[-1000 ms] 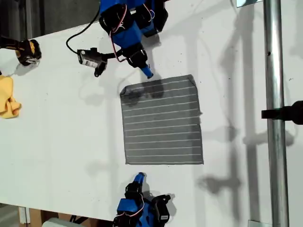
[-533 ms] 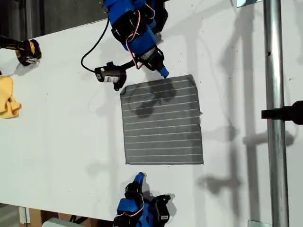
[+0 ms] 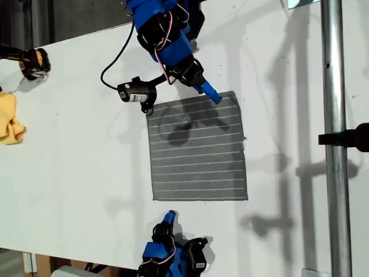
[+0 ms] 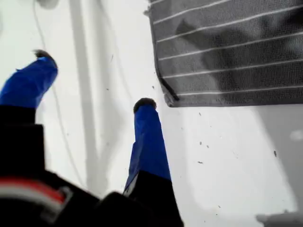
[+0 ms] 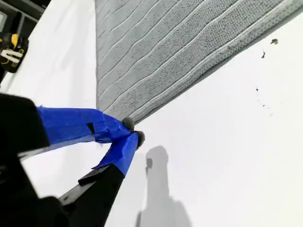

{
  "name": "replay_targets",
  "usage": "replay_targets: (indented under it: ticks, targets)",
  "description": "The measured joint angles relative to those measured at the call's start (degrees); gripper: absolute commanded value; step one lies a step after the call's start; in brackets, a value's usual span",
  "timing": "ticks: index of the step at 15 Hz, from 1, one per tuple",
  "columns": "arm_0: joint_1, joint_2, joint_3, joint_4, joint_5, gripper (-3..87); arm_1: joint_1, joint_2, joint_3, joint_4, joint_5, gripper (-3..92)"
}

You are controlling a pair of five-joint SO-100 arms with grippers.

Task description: Grasp corners of a towel and fold twice.

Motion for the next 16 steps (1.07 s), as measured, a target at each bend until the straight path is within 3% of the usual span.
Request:
replay_targets:
  ticks: [9, 16]
  targets:
    - [0.0, 0.0, 0.0, 0.0, 0.1, -1.8, -0.1, -17.7, -6.5, 7.1, 0.3, 40.6]
    - [0.0, 0.0, 0.0, 0.0, 0.1, -1.8, -5.3, -25.9, -7.1, 7.9, 6.9, 39.4]
